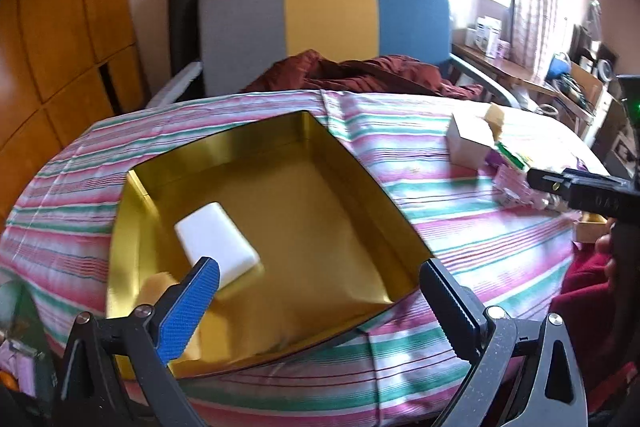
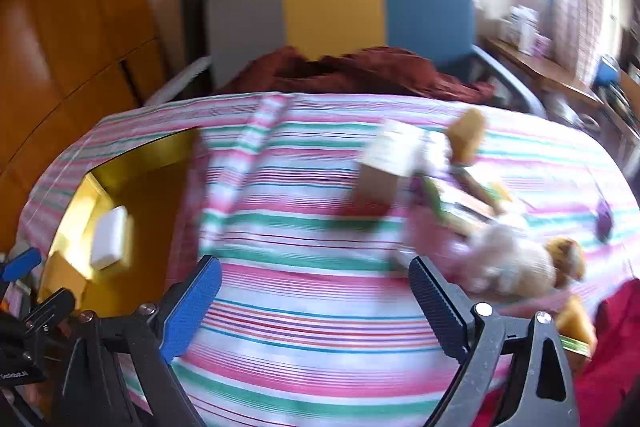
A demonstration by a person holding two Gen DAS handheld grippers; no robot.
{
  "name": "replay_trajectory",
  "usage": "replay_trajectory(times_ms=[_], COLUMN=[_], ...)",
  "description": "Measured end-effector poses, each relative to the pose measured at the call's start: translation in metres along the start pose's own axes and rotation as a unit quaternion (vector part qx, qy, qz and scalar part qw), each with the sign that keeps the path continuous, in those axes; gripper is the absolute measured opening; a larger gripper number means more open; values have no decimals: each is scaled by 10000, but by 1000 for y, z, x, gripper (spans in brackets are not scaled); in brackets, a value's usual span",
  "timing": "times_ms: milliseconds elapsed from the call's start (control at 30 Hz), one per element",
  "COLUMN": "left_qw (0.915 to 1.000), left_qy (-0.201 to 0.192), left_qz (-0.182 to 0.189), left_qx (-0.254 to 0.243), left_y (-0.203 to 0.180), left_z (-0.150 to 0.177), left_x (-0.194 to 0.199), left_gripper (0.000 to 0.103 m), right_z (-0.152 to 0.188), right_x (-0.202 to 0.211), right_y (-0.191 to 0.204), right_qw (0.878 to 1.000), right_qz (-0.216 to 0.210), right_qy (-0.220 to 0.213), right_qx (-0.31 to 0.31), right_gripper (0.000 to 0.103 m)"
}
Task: Organize objects
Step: 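Grasp the green-and-white box with the left tool while the right tool grasps another yellow sponge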
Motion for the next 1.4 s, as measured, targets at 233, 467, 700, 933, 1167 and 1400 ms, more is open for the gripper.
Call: replay_trajectory(times_ms=[233,467,700,933,1167,1400], left_qw=[9986,9936,9810,9574,9290,9068], left_qy=[-4,33,209,438,721,1143], left_qz=[345,748,1519,2460,3122,3494], left_qx=[-393,-844,-1191,-1444,-1849,-2063], left_y=[-33,-72,-128,-204,-285,-339], left_z=[-8,-18,-31,-48,-48,-43], left_x=[-6,-11,-14,-12,-11,-23], left_gripper=[101,101,101,101,102,102], right_z=[0,4,17,25,26,26], right_x=[50,97,119,124,123,118], right_y=[-89,-165,-201,-216,-228,-235], right_qw=[9937,9766,9652,9634,9651,9693], right_qz=[886,1600,1834,1831,1695,1509], right_qy=[-130,-304,-336,-327,-333,-249], right_qx=[-675,-1405,-1833,-1931,-1967,-1923], right_gripper=[96,96,96,96,96,96])
Point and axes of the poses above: each gripper's, at about its wrist camera, not at the fingertips, and x roughly against the way its jaws point, y to its left, z to its underside, the point moved 1 cm from there along -x, roughly the way its jaws point, and after that the axes turned 11 degrees about -z, right-handed, at the moved point
